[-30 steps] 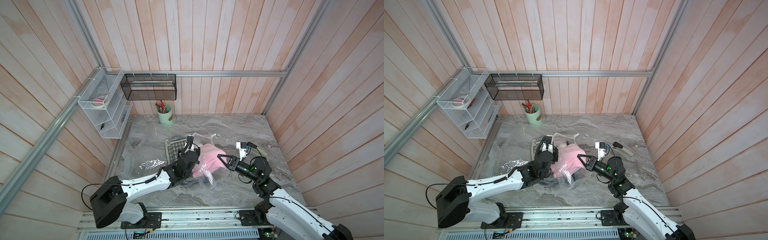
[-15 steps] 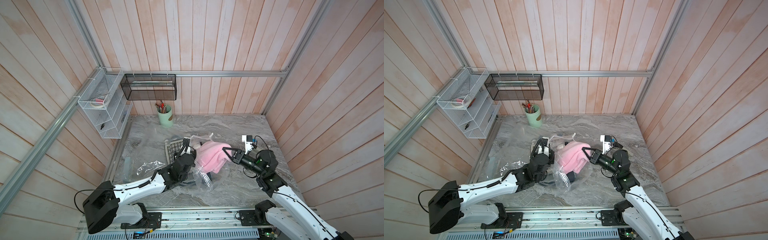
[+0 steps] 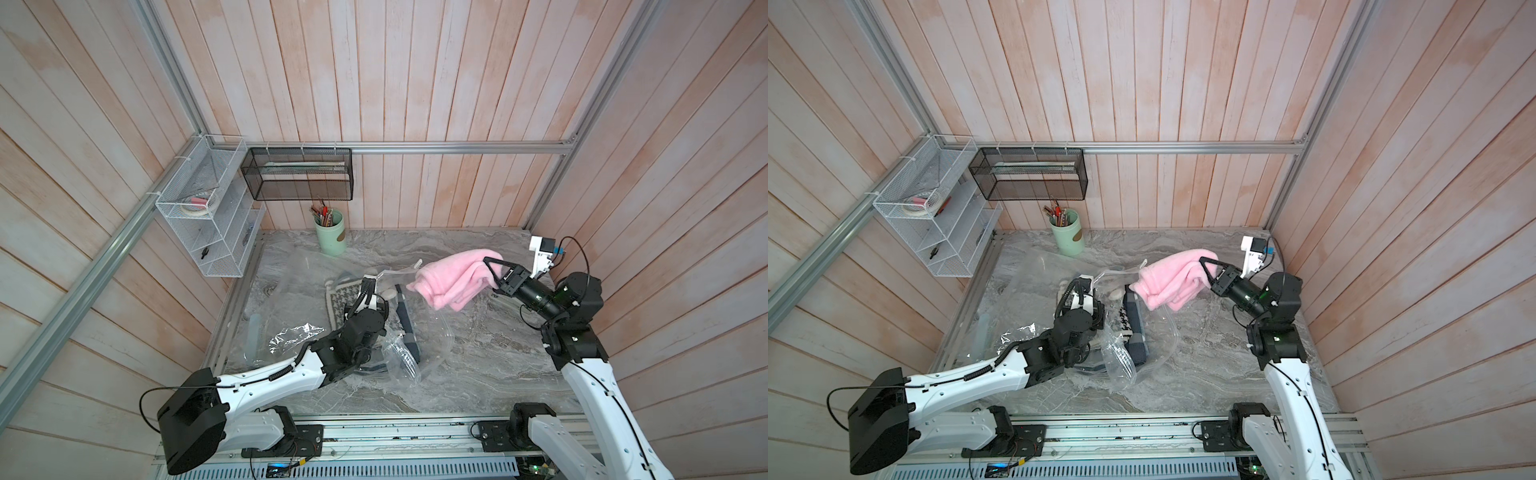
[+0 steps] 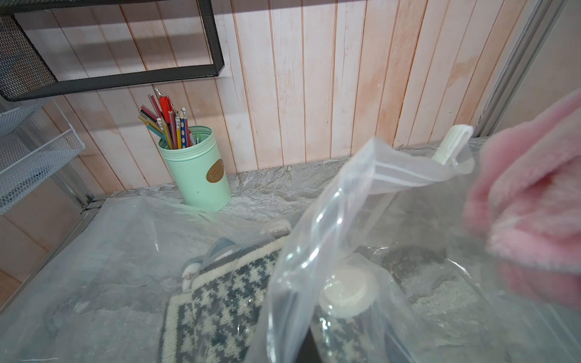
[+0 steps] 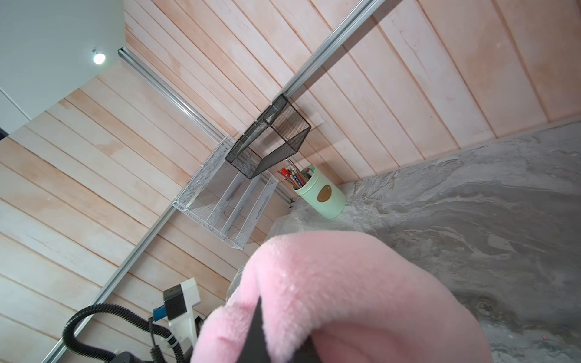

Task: Take the blanket out of the vacuum bag
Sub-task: Take out the blanket from the vacuum bag, then place the blanket at the corner of the board.

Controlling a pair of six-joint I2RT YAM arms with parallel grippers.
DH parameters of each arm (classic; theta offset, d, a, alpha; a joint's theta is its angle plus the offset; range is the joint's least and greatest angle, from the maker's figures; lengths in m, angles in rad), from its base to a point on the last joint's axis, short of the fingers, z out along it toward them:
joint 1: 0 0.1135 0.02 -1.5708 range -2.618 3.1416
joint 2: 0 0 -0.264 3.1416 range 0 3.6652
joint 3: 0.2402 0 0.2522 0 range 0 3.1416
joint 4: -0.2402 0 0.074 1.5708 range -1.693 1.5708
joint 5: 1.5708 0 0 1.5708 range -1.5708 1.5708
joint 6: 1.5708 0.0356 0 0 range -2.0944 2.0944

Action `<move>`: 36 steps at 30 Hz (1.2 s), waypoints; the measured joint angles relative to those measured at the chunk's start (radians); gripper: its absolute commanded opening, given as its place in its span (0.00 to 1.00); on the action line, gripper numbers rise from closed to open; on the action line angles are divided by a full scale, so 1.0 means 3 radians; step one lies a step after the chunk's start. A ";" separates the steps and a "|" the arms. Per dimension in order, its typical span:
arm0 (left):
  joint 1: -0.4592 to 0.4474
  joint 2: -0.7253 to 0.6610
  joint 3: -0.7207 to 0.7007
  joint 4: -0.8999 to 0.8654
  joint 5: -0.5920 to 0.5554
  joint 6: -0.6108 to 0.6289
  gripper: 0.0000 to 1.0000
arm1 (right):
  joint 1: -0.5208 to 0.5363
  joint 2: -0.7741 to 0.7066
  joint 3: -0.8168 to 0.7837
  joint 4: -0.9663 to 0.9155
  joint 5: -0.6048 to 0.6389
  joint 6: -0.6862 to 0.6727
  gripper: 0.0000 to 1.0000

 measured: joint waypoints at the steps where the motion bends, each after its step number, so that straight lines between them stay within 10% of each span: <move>1: 0.0000 -0.0013 -0.0006 -0.0005 -0.0001 0.0000 0.00 | -0.0070 0.0072 0.0006 0.0015 -0.0036 -0.0013 0.00; 36: 0.0266 0.0195 -0.0074 0.0237 0.0111 0.0245 0.00 | -0.1300 0.2876 0.0772 0.1409 0.0303 -0.0280 0.00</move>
